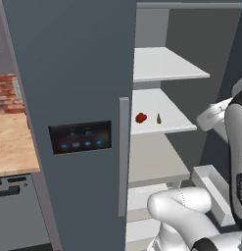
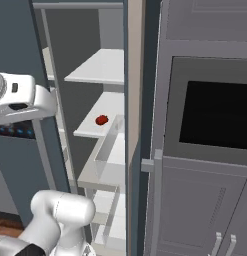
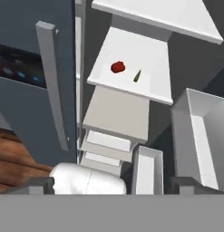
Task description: Place the ketchup and ketchup from the counter to the top shelf of the fridge. If the existing items in the fridge are on the top shelf, move them to other shelves.
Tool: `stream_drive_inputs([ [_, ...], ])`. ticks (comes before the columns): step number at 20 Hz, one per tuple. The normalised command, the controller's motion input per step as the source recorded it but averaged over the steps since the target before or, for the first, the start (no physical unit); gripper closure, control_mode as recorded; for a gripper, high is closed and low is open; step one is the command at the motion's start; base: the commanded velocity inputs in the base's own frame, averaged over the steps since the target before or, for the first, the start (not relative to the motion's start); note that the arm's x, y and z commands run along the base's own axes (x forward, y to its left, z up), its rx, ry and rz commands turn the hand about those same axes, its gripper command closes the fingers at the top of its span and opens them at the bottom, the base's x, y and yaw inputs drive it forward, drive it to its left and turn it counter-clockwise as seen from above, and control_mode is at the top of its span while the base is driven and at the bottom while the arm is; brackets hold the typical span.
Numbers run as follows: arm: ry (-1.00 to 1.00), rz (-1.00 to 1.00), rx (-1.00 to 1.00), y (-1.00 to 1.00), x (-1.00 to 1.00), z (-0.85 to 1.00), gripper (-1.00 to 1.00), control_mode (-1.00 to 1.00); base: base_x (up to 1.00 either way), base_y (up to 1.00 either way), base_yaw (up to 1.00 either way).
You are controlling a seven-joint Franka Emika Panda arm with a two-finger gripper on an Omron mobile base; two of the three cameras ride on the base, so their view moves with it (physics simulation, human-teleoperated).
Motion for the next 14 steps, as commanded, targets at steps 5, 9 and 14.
stream_drive_inputs([
  [5, 0.25, 0.01, -0.25, 0.0, -0.38, -0.37, -1.0, -1.0, 0.0, 0.0, 0.0],
  [9, 0.08, 0.0, -0.05, 0.0, -0.27, -0.27, -1.0, -1.0, 0.0, 0.0, 0.0],
  [14, -0.06, 0.0, 0.08, 0.0, -0.05, -0.25, -1.0, -1.0, 0.0, 0.0, 0.0],
])
